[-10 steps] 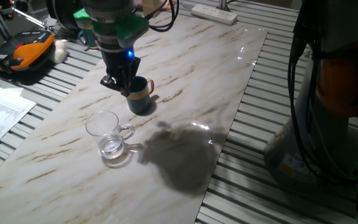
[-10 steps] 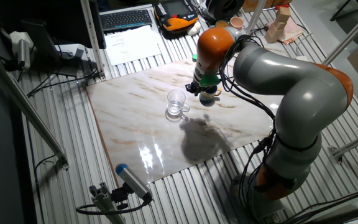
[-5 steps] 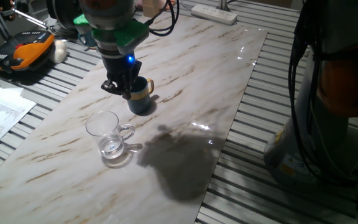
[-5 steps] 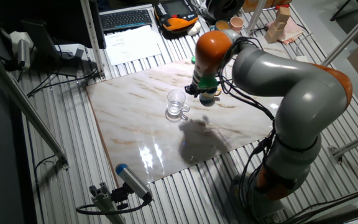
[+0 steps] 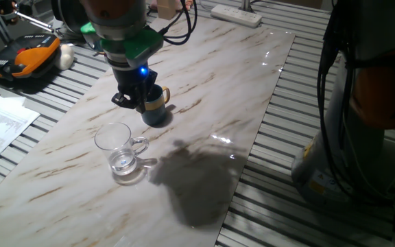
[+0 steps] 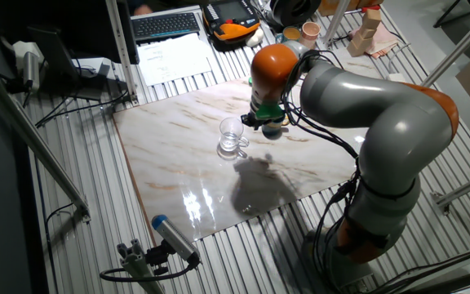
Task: Pour the water from one cup into another empty cup
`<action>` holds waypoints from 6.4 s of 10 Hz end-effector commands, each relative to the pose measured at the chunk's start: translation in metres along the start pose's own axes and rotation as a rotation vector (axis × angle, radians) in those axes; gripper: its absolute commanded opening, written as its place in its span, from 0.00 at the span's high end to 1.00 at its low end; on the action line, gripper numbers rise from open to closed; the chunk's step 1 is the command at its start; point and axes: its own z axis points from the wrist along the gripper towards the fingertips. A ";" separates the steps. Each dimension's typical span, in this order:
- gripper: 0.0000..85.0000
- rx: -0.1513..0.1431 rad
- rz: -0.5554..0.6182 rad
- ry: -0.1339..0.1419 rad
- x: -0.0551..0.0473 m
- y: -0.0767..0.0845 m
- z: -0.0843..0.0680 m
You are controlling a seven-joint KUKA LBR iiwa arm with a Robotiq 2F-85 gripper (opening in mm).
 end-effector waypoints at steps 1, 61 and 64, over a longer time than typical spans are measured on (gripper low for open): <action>1.00 -0.001 0.003 0.000 -0.001 -0.001 0.001; 1.00 -0.057 -0.124 0.038 -0.066 0.017 -0.005; 1.00 -0.069 -0.147 0.012 -0.066 0.017 -0.005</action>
